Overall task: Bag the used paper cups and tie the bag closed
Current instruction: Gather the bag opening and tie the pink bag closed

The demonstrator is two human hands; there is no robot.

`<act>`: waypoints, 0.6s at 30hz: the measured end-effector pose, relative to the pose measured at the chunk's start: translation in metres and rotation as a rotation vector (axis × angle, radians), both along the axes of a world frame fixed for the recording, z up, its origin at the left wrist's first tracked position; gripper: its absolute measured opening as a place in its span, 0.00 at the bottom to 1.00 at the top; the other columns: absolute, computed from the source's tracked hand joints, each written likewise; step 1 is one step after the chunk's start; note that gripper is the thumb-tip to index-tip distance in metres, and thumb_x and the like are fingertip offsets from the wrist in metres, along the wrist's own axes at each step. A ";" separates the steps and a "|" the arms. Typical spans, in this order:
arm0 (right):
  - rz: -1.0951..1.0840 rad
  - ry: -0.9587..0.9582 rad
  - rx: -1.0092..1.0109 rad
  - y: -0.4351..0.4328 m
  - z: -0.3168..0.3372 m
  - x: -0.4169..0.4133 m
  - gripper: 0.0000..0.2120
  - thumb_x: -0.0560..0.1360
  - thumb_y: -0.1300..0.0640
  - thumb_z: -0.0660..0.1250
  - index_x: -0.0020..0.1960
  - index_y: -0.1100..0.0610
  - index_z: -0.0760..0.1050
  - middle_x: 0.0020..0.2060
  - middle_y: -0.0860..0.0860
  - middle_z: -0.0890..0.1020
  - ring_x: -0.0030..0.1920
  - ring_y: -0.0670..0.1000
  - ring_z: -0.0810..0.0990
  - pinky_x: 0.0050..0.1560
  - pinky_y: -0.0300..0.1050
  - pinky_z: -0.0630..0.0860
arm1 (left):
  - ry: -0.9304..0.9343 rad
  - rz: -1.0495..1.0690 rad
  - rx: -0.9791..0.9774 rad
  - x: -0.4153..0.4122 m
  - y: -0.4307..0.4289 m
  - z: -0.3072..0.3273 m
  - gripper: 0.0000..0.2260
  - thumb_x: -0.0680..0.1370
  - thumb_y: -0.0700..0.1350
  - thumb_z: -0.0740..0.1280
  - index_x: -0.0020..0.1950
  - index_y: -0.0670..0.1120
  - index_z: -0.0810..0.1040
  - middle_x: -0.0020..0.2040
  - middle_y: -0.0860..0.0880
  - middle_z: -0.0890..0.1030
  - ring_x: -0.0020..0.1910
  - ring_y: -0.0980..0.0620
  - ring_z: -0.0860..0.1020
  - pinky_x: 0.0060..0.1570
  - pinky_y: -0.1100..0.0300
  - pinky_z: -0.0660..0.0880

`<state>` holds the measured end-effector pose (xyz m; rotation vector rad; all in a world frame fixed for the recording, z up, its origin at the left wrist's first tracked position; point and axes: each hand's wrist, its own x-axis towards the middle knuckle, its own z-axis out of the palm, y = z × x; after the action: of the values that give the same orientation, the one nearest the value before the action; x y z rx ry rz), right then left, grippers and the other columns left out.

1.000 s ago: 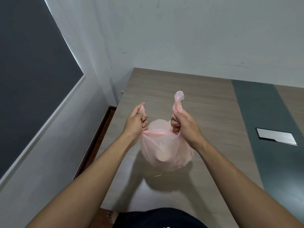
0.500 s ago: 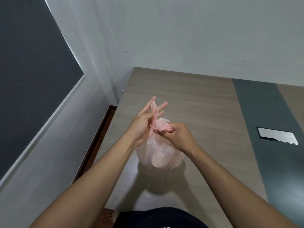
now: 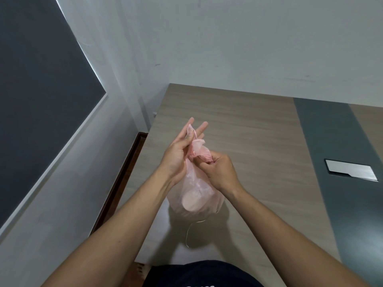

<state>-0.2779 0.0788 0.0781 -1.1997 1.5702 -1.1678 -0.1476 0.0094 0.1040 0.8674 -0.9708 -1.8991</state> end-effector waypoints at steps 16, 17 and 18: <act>0.089 -0.280 0.044 0.001 0.027 -0.012 0.11 0.86 0.51 0.66 0.53 0.51 0.87 0.33 0.53 0.71 0.35 0.52 0.69 0.39 0.44 0.70 | -0.406 0.211 -0.151 0.001 0.019 -0.017 0.29 0.90 0.62 0.55 0.63 0.40 0.85 0.57 0.49 0.91 0.60 0.49 0.89 0.70 0.44 0.80; 0.058 -0.332 0.051 0.000 0.024 -0.013 0.13 0.85 0.51 0.65 0.57 0.57 0.84 0.33 0.52 0.70 0.34 0.50 0.68 0.39 0.44 0.69 | -0.335 0.271 -0.079 0.002 0.016 -0.018 0.29 0.91 0.62 0.54 0.62 0.38 0.83 0.58 0.48 0.91 0.63 0.47 0.88 0.74 0.43 0.78; 0.018 -0.382 0.070 -0.002 0.021 -0.015 0.16 0.84 0.51 0.64 0.59 0.62 0.81 0.32 0.49 0.68 0.33 0.49 0.67 0.38 0.43 0.67 | -0.260 0.319 -0.001 0.003 0.012 -0.019 0.28 0.91 0.62 0.54 0.59 0.40 0.82 0.58 0.48 0.91 0.65 0.45 0.87 0.76 0.41 0.75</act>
<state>-0.2926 0.0769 0.0996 -0.8806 1.2968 -1.2355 -0.1448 0.0218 0.0850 1.2129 -0.9206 -1.5412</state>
